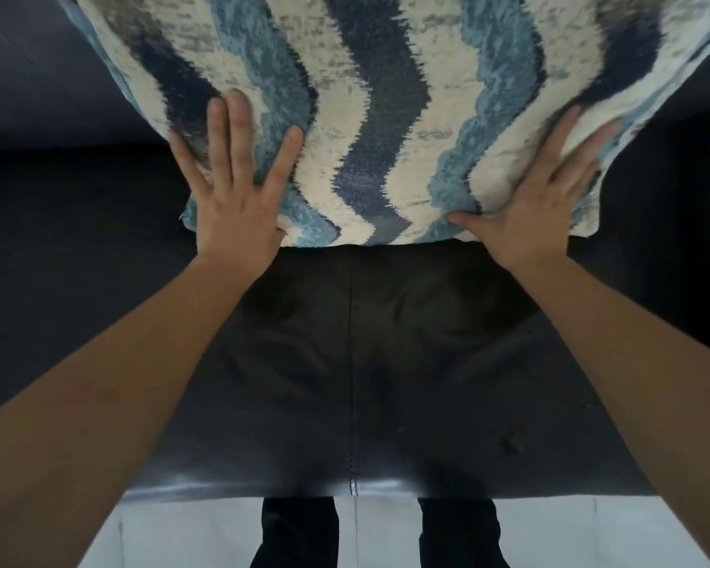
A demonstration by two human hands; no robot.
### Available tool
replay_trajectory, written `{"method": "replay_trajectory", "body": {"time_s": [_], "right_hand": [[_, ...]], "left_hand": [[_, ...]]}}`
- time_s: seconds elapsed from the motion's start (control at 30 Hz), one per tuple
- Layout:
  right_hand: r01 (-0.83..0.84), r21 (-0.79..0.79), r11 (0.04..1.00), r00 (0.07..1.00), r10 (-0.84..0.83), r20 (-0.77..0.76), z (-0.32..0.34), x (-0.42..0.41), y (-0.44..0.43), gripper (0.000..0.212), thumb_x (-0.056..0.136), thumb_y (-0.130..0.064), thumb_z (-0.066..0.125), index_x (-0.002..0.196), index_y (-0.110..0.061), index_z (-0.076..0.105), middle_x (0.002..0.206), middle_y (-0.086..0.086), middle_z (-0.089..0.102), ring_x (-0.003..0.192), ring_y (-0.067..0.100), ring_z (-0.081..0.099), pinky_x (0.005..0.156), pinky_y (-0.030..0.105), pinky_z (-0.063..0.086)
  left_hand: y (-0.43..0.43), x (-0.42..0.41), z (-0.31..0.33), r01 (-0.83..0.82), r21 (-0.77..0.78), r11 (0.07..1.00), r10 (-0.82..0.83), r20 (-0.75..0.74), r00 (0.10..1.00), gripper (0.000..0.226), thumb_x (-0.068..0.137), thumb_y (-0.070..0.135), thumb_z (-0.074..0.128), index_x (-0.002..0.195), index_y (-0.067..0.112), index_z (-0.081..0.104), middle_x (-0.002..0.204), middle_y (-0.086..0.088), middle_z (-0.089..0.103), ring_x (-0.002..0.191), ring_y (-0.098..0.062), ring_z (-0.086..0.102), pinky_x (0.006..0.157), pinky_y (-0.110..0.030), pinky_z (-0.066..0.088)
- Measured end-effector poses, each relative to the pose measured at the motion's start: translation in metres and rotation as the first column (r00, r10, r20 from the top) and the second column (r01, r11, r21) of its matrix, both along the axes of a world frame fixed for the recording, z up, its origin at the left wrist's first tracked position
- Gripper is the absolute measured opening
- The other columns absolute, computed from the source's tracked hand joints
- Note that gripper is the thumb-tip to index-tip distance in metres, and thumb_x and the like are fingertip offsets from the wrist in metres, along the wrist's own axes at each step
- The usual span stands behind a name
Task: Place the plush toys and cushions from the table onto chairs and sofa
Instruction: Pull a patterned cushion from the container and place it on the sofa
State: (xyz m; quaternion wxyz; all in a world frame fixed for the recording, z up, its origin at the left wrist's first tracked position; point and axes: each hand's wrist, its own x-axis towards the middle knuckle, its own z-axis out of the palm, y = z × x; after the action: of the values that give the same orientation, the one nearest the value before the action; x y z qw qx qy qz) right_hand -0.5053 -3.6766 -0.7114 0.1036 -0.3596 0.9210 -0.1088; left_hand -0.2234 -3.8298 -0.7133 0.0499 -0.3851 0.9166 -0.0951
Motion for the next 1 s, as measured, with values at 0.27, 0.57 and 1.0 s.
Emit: {"method": "replay_trajectory", "body": {"time_s": [0.27,0.57,1.0], "right_hand": [[-0.1,0.01,0.995,0.946,0.092,0.312,0.033,0.015,0.03,0.114,0.087,-0.054,0.072,0.163,-0.022,-0.007,0.167,0.026,-0.017,0.154,0.049,-0.001,0.123,0.06,0.021],[0.025,-0.228,0.973,0.832,0.106,0.545,0.333,0.101,0.143,0.07,0.097,-0.059,0.044,0.157,-0.024,0.035,0.163,-0.007,0.036,0.151,0.006,0.03,0.121,0.027,0.028],[0.581,-0.467,0.667,0.752,-0.219,0.622,0.564,0.142,0.276,0.047,0.102,-0.035,0.054,0.148,-0.035,0.048,0.145,-0.013,0.055,0.133,0.003,0.051,0.103,0.015,0.04]], "left_hand": [[0.029,-0.012,0.053,-0.119,0.407,0.906,0.172,-0.095,0.981,0.101,0.087,0.043,0.064,0.162,0.022,-0.001,0.167,-0.025,-0.009,0.154,-0.044,-0.008,0.118,-0.071,0.007],[0.178,0.031,0.356,-0.108,0.762,0.638,0.659,-0.468,0.59,0.067,0.102,0.043,0.049,0.16,0.023,0.022,0.167,0.007,0.02,0.154,-0.007,0.017,0.125,-0.037,0.021],[0.202,0.104,0.58,0.07,0.811,0.582,0.727,-0.556,0.402,0.053,0.1,0.02,0.055,0.151,0.023,0.043,0.146,0.004,0.055,0.13,-0.008,0.053,0.109,-0.032,0.039]]}}
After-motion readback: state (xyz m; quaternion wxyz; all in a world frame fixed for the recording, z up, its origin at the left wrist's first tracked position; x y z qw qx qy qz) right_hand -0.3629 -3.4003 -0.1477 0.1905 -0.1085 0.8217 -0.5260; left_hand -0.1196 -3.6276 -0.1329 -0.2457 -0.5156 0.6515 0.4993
